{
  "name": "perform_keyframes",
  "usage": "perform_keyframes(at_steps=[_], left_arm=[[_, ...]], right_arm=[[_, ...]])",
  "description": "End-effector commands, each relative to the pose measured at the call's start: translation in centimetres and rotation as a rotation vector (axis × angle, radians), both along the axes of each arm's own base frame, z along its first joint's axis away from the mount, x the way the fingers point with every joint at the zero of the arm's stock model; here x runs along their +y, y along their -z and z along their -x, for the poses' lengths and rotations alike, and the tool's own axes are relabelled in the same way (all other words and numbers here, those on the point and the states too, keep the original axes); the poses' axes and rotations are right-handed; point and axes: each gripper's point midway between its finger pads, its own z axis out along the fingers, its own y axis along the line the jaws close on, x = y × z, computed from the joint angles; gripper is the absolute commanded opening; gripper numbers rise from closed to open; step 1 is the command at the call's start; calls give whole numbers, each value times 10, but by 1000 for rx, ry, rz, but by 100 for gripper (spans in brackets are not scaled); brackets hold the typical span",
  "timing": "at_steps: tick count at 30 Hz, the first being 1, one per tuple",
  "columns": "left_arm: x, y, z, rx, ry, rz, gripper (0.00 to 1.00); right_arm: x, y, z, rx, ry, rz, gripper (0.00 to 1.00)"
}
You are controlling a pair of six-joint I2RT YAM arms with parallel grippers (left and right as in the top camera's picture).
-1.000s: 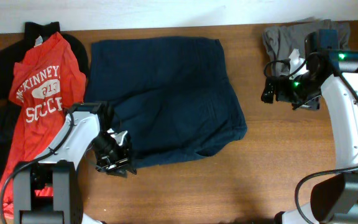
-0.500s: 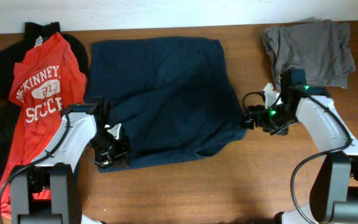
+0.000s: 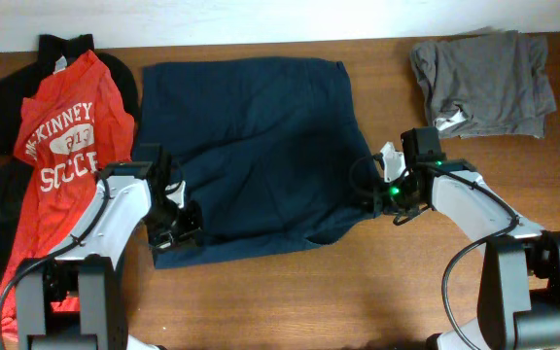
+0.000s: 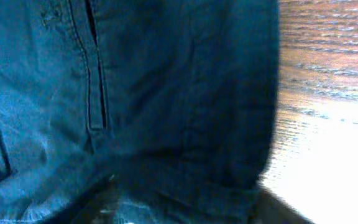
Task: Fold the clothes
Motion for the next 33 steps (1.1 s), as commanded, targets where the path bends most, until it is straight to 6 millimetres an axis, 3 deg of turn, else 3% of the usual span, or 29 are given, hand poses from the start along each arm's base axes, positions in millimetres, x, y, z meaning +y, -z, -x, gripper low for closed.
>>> perform_keyframes(at_steps=[1,2,6,8,12,15,17,19,21,22,23,26,27,30,31,33], left_arm=[[8,-2,-9,-52,-23,-40,1],[9,-2,-11,-59,-23,-47,1],[15,-9,-26,-106,-39,-54,1],[23,-31,-50,-177,-51,-79,1],[25,-52,-64,-246,-43,-96,1],[26,-66,-68,-303,-18,-102,1],[22,-70,-66,-315,31,-84,1],[1,-72,-58,-319,152,5,2],[-9,-71,-50,-301,207,15,11],[-13,-70,-49,-299,233,-3,21],[-14,-69,-51,-310,246,-19,28],[-19,-65,-75,-390,260,-37,35],[-21,-60,-93,-439,257,-38,35],[-24,-45,-128,-517,239,-39,26],[-26,-29,-141,-527,239,-39,20],[-26,-3,-147,-496,241,-39,9]], right_arm=[[2,7,5,42,34,-4,17],[2,7,5,45,47,-7,7],[-8,-9,2,48,120,-36,4],[-37,-51,3,21,198,-31,4],[-68,-97,11,-48,293,-16,4],[-81,-116,21,-81,338,-14,4],[-81,-116,25,-79,318,-7,5],[-80,-113,27,-63,306,-5,8],[-80,-111,28,-54,304,-5,8],[-80,-110,28,-52,304,-4,11],[-80,-110,27,-53,301,-4,16],[-80,-110,28,-55,294,-2,57],[-80,-110,28,-55,294,-2,65],[-80,-110,28,-55,294,-2,67],[-80,-109,28,-56,281,1,62],[-79,-109,30,-52,270,4,56]])
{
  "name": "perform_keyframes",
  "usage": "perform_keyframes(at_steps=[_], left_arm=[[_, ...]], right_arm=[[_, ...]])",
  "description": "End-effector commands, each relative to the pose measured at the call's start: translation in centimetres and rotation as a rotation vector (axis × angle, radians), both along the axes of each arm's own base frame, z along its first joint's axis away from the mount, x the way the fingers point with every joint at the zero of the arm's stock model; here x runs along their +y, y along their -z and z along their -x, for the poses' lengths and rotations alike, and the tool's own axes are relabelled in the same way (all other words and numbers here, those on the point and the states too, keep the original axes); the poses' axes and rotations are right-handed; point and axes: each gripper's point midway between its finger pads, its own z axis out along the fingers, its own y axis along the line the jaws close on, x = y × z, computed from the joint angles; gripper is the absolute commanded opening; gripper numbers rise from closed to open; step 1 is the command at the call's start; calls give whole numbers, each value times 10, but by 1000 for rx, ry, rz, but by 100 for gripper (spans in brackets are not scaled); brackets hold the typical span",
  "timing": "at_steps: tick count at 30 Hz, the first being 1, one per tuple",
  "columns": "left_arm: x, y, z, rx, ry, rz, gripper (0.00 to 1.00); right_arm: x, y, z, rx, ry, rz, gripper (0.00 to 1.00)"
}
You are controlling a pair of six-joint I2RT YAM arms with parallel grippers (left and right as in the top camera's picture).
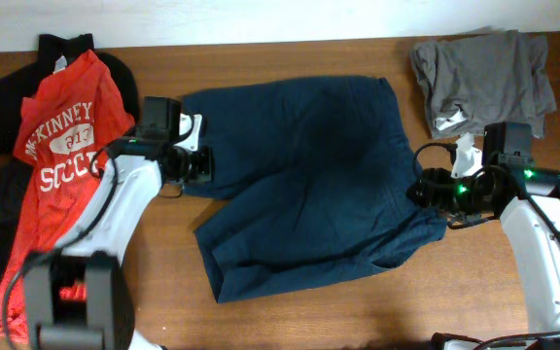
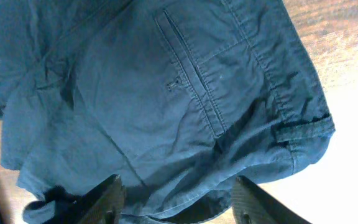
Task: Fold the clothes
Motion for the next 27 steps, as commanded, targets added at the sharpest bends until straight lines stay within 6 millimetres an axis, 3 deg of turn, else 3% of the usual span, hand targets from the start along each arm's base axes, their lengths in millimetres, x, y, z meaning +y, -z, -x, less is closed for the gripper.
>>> perform_keyframes(at_steps=[1,5,12,19,21,23,27], left_arm=[[1,49,-2,91,4,-17,6],[2,77,5,159,19,-29,2],[18,93,3,163,-1,-135,1],[22,173,-9,183,-9,-176,0],[22,186,-21,149,-14,-180,0],[25,191,-49,76,-30,-204,1],[30,162,-110,-111,-79,-243,1]], right_arm=[[-2,-2,-2,-6,-13,10,56],[-2,-2,-2,-7,-13,10,56],[-2,-2,-2,-6,-13,10,56],[-4,-1,-1,-4,-9,24,56],[-5,-1,-1,-2,-8,28,56],[-5,-1,-1,0,-8,28,56],[-5,-1,0,3,-8,27,56]])
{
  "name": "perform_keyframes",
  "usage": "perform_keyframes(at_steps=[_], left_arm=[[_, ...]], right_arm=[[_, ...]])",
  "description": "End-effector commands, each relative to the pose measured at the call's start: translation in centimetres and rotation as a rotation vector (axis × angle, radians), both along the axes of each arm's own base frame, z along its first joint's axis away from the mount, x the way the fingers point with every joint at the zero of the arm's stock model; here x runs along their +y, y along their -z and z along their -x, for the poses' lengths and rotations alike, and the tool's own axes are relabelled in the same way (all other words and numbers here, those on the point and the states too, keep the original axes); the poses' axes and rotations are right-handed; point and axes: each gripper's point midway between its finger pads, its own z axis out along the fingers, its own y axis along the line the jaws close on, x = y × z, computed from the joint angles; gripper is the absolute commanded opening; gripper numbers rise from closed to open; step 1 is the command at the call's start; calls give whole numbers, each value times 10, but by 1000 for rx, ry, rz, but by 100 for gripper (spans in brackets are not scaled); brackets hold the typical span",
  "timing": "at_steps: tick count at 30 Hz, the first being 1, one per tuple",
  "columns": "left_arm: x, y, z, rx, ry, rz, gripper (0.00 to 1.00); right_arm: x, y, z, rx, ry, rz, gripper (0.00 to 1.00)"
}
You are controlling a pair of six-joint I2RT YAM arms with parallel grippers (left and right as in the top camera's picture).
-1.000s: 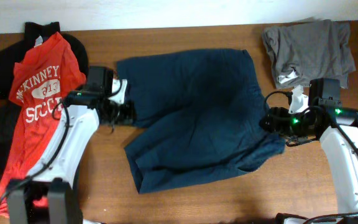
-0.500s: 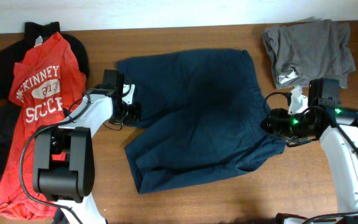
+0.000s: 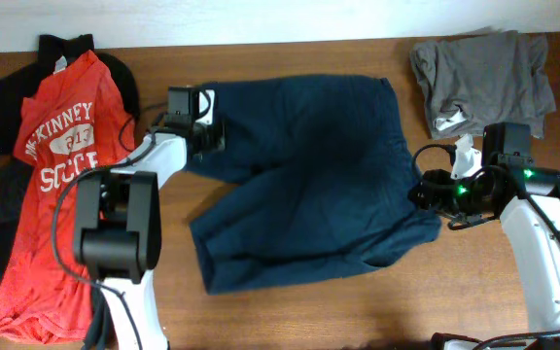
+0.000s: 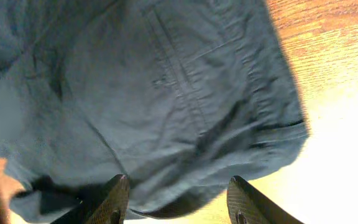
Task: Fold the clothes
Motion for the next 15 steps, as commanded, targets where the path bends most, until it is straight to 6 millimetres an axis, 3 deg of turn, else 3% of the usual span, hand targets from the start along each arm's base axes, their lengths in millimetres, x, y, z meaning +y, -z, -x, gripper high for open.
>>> perform_keyframes(at_steps=[1,5,6,8,10,12,13,15], left_arm=[[37,70,7,99,-90,-177,1],[41,9,-53,-68,-77,-201,1],[41,1,-58,-82,-72,-205,1],[43,-42,-81,-120,-67,-212,2],[43,-68,-87,-114,-66,-213,6],[41,-95,-85,-83,-59,-213,20],[41,-115,-78,-49,-52,-215,32],[34,-153,-52,45,-14,-184,45]], right_arm=[[-4,-2,-2,-5,-1,19,56],[-4,-1,1,7,-2,17,56],[-3,-1,1,8,-2,17,56],[-3,-1,1,9,-2,17,57],[-4,-1,1,6,-1,17,57],[-4,-2,-1,1,-1,18,61],[-4,-4,-2,-5,-1,20,63],[-5,-6,-4,-13,-2,22,63]])
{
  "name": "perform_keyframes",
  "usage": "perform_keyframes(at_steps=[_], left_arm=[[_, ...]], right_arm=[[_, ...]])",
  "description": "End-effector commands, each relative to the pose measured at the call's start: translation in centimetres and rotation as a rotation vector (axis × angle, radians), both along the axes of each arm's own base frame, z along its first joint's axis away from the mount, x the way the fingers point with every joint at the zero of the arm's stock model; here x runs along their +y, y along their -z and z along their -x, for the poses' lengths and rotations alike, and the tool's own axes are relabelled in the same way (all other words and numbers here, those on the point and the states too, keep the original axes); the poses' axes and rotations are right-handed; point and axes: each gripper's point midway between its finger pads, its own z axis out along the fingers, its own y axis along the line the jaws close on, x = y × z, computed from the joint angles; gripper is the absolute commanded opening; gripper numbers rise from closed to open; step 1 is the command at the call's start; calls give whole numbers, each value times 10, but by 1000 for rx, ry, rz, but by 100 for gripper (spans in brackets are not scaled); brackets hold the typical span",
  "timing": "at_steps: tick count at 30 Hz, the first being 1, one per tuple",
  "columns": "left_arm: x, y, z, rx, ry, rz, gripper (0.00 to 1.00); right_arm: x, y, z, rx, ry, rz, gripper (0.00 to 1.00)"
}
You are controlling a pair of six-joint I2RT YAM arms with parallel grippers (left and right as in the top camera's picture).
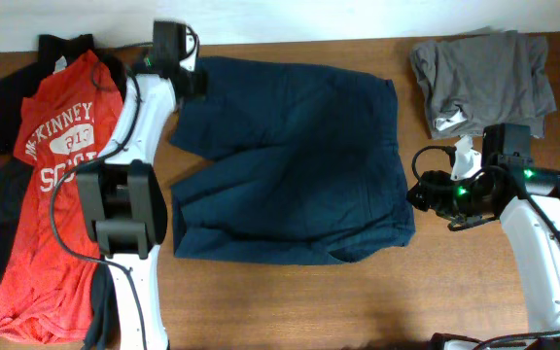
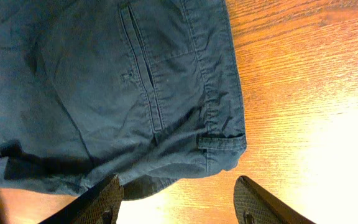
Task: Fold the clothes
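Note:
The navy shorts lie spread flat in the middle of the table. At their far left corner sits my left gripper, with the cloth drawn up to it; it looks shut on that corner. My right gripper stands open just off the near right corner of the shorts. In the right wrist view its fingers are wide apart with only bare wood between them. The waistband corner of the shorts lies just ahead of the right gripper.
A crumpled grey garment lies at the far right, close behind my right arm. A red printed T-shirt lies over a black garment along the left side. My left arm stretches across beside them.
My left gripper has moved from the shorts' left edge to the far edge of the table, taking that corner with it. The shorts now lie flatter and squarer. My right gripper stays open.
At first both grippers were at the near corners of the shorts, the right one close against the cloth. Then the shorts lay shifted right, my right gripper open beside them and my left at their left edge. The left gripper has since moved further back, spreading the shorts.

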Motion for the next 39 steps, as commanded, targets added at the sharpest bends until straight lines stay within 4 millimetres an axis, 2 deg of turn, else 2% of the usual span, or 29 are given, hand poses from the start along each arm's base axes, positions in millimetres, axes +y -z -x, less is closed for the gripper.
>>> perform_keyframes(at_steps=[1,2,3,4,6,8,10,13,17,20,22,25,26,29,31,35,39], left_arm=[[-14,-71,19,24,58,61,50],[-27,-98,55,124,97,132,59],[-29,-106,71,165,105,149,62],[-32,-114,90,216,105,164,63],[-34,-115,115,300,107,142,63],[-40,-116,123,322,121,133,60],[-56,-123,129,313,151,151,58],[-66,-139,139,286,173,133,58],[-60,-168,163,242,149,68,63],[-57,-172,193,286,105,76,63],[-52,-158,223,372,71,71,63],[-41,-132,248,463,-13,40,63],[-33,-112,259,494,-87,22,63],[-29,-72,277,548,-143,21,64],[-25,-35,292,597,-187,14,64],[-21,21,308,629,-256,17,64],[-15,45,315,628,-282,10,63]], right_arm=[[-4,-7,-6,-27,-6,21,64],[-4,-7,-5,-20,-6,20,64],[-4,-7,-5,-19,-6,20,64],[-4,-7,-5,-19,-6,20,64],[-5,-9,-6,-24,-5,21,64],[-5,-19,-5,-22,-5,21,65],[-8,-35,0,-11,2,45,67],[-15,-57,12,3,17,99,69],[-16,-85,29,-31,36,130,70],[-14,-96,41,-48,63,125,71],[-13,-97,51,-34,63,127,72],[-18,-91,61,16,73,164,73],[-24,-86,65,42,81,197,75],[-28,-80,66,53,83,219,76],[-28,-78,64,49,84,219,76],[-30,-76,56,25,71,227,77],[-31,-75,53,21,72,228,77]])
